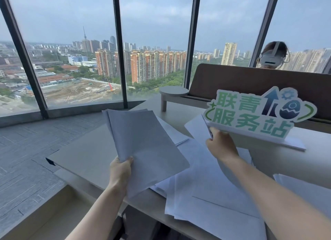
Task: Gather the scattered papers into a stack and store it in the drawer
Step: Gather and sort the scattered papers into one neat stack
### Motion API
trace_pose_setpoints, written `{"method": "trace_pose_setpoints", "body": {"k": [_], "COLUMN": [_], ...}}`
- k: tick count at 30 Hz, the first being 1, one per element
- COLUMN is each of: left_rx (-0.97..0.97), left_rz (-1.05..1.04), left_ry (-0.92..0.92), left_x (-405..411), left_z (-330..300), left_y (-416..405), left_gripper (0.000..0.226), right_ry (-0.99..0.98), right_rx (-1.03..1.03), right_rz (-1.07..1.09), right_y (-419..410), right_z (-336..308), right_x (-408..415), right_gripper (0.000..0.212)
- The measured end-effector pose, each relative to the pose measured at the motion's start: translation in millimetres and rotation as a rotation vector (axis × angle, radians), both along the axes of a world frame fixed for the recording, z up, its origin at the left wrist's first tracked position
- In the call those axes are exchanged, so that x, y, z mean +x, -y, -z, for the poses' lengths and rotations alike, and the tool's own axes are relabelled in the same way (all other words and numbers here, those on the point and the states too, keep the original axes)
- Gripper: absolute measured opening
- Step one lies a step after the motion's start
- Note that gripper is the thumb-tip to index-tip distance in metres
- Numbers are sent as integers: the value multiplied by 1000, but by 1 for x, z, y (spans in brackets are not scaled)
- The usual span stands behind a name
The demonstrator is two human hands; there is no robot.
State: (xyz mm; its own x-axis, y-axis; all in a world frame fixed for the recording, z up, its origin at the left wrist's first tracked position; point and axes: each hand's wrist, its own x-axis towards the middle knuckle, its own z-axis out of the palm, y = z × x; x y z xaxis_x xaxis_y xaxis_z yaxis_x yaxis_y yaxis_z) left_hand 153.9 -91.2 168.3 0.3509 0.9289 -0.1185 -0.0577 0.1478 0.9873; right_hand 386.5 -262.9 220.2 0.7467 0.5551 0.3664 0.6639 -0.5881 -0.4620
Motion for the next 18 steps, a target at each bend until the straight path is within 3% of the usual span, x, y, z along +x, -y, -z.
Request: {"method": "trace_pose_setpoints", "body": {"k": [2,9,18], "left_rx": [-9,-14,-10], "left_rz": [23,130,252], "left_ry": [5,-4,-22], "left_x": [3,10,10], "left_z": [-1,-3,0], "left_y": [4,13,13], "left_gripper": [18,17,23], "right_ry": [-6,3,-220], "right_rx": [81,246,318], "right_rz": [-22,-19,-58], "right_y": [-5,-36,-85], "right_z": [-10,-20,1], "right_x": [-6,-30,-73], "right_gripper": [32,9,12]}}
